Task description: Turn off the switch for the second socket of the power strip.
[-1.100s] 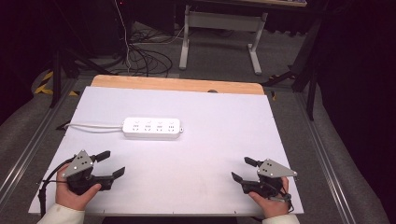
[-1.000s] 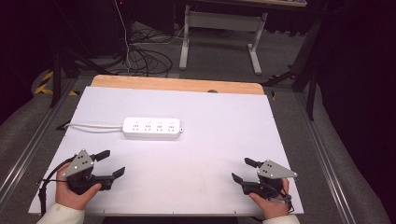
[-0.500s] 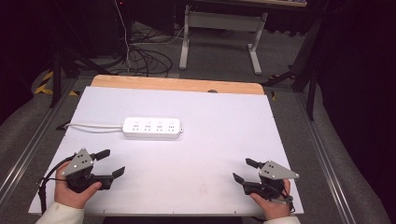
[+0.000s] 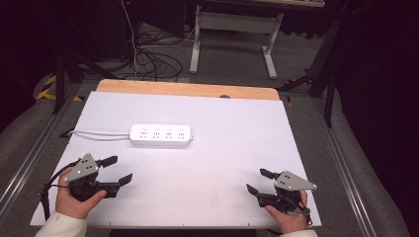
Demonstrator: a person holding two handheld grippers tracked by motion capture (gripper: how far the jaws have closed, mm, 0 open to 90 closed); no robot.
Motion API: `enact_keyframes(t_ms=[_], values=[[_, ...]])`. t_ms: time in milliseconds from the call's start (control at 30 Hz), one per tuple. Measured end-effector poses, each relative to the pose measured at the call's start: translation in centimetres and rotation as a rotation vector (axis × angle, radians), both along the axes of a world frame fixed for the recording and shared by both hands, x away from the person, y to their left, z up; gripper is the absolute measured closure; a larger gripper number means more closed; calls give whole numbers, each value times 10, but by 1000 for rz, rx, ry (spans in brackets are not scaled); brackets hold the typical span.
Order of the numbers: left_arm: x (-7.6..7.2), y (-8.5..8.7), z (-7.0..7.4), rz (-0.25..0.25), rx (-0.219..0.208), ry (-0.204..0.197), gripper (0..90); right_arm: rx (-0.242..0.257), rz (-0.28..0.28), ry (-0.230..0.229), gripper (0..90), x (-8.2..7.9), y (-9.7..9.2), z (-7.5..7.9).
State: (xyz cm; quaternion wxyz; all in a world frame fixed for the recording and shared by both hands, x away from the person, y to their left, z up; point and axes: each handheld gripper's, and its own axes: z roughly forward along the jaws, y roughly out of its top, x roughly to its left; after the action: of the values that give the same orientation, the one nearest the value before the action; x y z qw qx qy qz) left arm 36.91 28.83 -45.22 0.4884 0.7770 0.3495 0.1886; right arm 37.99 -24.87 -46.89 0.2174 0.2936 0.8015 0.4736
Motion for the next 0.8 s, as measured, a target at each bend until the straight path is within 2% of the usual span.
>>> enact_keyframes(t_ms=[33, 100, 233, 467, 600, 667, 800], values=[[1, -1, 2, 4, -11, 12, 226, -2, 1, -1, 290, 0, 0, 0], [3, -1, 5, 1, -6, 16, 260, -4, 2, 0, 290, 0, 0, 0], [8, -4, 16, 4, 31, 21, 314, -6, 5, 6, 289, 0, 1, 0], [19, -6, 27, 3, 21, 36, 342, -3, 3, 13, 289, 0, 0, -1], [26, -8, 35, 0, 35, 33, 374, -3, 2, 16, 289, 0, 0, -1], [29, -10, 39, -6, 33, 44, 379, -2, 2, 17, 289, 1, 0, -1], [37, -14, 47, -5, 56, 38, 403, -3, 3, 21, 289, 1, 1, -2]])
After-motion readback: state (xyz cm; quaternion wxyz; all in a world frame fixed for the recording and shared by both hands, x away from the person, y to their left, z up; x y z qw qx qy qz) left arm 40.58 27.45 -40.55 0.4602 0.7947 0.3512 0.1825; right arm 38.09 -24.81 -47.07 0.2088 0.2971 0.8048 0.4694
